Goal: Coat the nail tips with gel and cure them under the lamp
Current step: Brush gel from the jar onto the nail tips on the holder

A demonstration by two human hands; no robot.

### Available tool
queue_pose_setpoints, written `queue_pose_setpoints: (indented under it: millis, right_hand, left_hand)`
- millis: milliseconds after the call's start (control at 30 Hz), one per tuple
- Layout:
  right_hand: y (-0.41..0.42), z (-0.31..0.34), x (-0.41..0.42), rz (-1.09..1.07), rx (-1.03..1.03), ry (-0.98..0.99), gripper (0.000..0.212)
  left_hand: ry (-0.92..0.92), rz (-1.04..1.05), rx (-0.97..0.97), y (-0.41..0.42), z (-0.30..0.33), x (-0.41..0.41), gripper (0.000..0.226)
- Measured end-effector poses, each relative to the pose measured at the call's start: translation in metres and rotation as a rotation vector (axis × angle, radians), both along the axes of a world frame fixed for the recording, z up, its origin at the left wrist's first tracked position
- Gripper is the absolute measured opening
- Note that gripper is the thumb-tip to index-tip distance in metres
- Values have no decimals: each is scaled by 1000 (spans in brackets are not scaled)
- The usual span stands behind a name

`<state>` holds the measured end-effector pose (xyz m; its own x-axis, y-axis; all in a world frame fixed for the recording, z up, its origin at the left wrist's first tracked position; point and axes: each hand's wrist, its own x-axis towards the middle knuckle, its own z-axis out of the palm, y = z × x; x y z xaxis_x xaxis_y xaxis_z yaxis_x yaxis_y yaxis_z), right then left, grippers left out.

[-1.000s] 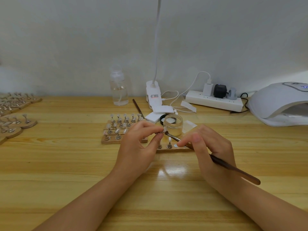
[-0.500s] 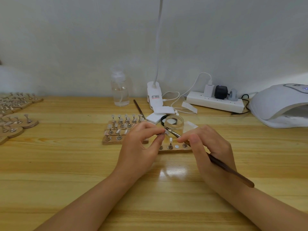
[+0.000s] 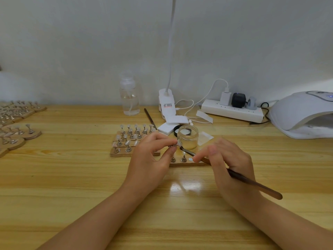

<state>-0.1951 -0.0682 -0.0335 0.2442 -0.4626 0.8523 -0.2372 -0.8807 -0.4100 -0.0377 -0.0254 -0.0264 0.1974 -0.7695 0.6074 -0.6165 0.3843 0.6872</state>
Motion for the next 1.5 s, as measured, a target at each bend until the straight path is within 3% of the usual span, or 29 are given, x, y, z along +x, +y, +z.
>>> queue_pose_setpoints:
  millis: [367,533,767,967,1167,1500]
  right_hand:
    - [0,0,1,-24,11,11,41]
    - [-2,-2,0,-22,-3,24,49]
    - [-3,-2,2,-3,-3,7,42]
    - [0,0,-1,-3,16,8,59]
    - [1,1,-2,38,20,-83,52]
    - [-1,1,2,-16,-15,16,49]
  left_hand:
    - [-14,-3,-9,-1,-1,0,23]
    - [-9,2,-7,-1,-2,0,22]
    - [-4,1,7,-1,-1,0,25]
    - [-5,4,15,-1,0,0,22]
    - [-7,-6,22,-1,-1,0,20]
    - [-16,0,18,-1,-1,-1,21]
